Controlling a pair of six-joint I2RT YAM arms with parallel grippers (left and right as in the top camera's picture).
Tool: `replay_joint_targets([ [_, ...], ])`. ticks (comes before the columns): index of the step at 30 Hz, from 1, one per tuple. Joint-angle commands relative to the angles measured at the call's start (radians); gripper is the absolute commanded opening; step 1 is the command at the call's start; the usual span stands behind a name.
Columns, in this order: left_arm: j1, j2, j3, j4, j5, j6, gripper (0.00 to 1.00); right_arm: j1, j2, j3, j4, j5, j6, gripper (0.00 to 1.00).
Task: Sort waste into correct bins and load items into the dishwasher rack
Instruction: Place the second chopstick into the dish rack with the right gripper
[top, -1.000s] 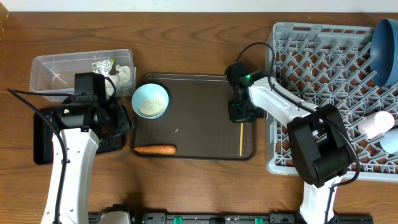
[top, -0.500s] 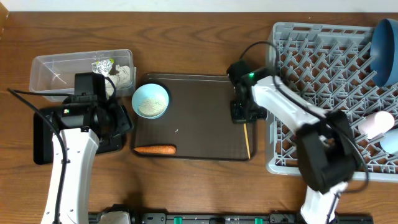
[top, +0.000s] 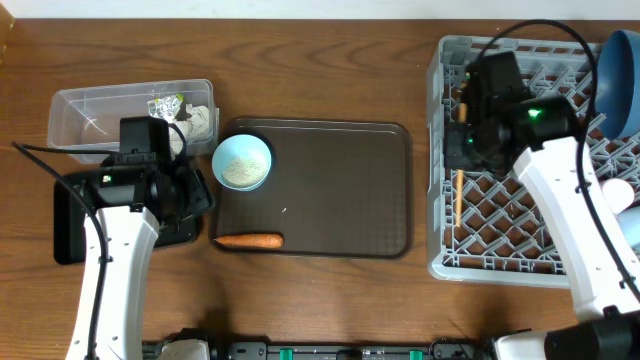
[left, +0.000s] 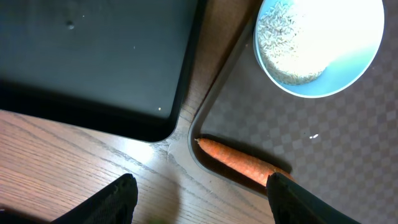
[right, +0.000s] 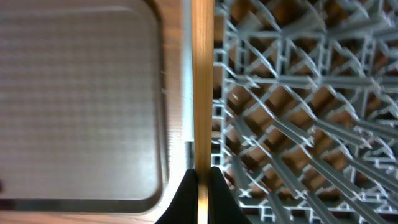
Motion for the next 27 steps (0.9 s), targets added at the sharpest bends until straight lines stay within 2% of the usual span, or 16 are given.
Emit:
replay_joint_targets([
  [1, 0.005, -0.009, 0.002, -0.004, -0.016, -0.005, 0.69, -0.024, 0.024, -0.063, 0.005, 0.008, -0.041, 0.01],
  [8, 0.005, -0.009, 0.002, -0.005, -0.016, -0.005, 0.69, -0.024, 0.027, -0.263, 0.166, -0.054, -0.041, 0.01],
  [14, 0.005, -0.009, 0.002, -0.005, -0.016, -0.005, 0.69, -0.022, 0.027, -0.355, 0.294, -0.101, -0.04, 0.01],
  [17, 0.005, -0.009, 0.002, -0.005, -0.016, -0.005, 0.69, -0.022, 0.027, -0.365, 0.312, -0.099, -0.041, 0.12],
  [19, 0.005, -0.009, 0.002, -0.005, -0.016, -0.005, 0.69, -0.022, 0.027, -0.365, 0.315, -0.099, -0.041, 0.15],
  [22, 0.005, -0.009, 0.002, -0.005, -0.016, -0.005, 0.69, -0.023, 0.027, -0.364, 0.318, -0.099, -0.041, 0.24],
  [27, 0.005, -0.009, 0.002, -0.005, -0.016, -0.005, 0.69, -0.023, -0.006, -0.327, 0.264, -0.096, -0.041, 0.27],
])
